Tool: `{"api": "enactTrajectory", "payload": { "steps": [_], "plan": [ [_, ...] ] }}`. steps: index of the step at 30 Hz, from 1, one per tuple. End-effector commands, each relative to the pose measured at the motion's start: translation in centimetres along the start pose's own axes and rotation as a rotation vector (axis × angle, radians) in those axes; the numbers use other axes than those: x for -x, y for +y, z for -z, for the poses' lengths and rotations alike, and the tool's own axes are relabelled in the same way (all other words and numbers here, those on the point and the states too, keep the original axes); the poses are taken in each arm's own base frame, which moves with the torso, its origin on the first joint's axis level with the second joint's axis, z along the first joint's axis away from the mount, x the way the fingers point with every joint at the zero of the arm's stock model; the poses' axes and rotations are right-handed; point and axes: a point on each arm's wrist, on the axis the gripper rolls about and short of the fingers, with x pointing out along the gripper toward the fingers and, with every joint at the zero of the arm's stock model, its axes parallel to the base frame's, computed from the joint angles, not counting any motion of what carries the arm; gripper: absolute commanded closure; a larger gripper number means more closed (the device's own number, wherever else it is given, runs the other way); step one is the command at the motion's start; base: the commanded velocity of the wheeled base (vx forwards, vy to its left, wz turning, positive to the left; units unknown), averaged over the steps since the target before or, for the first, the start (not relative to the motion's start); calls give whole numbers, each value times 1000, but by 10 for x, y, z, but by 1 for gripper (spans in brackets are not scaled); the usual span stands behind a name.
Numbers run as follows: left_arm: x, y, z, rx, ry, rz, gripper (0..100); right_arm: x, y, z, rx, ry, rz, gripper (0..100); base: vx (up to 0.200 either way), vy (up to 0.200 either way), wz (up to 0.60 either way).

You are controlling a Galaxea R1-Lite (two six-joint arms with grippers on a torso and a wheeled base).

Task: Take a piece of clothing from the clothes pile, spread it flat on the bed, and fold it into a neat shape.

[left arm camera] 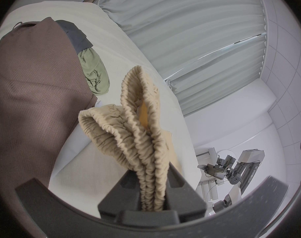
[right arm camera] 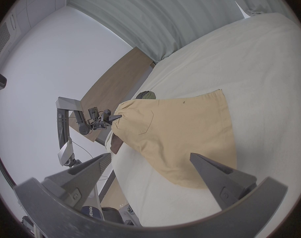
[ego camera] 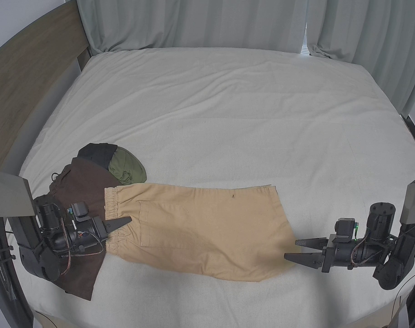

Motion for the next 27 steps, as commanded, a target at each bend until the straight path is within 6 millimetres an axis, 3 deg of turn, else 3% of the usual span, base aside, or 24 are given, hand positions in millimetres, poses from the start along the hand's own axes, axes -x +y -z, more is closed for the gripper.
{"api": "enactTrajectory", "payload": {
  "steps": [1,13,27],
  "plan": [
    [1,-3,-1,-6,-5,5,100,-2,1,1,1,7,-8,0,0,0,0],
    [-19,-34,1,-58,18,83,100,-1,3,-1,9,0,-12,0,0,0,0],
    [-43,-54,4,-90,10,123,100,-1,4,-3,18,-10,-14,0,0,0,0]
  ]
}}
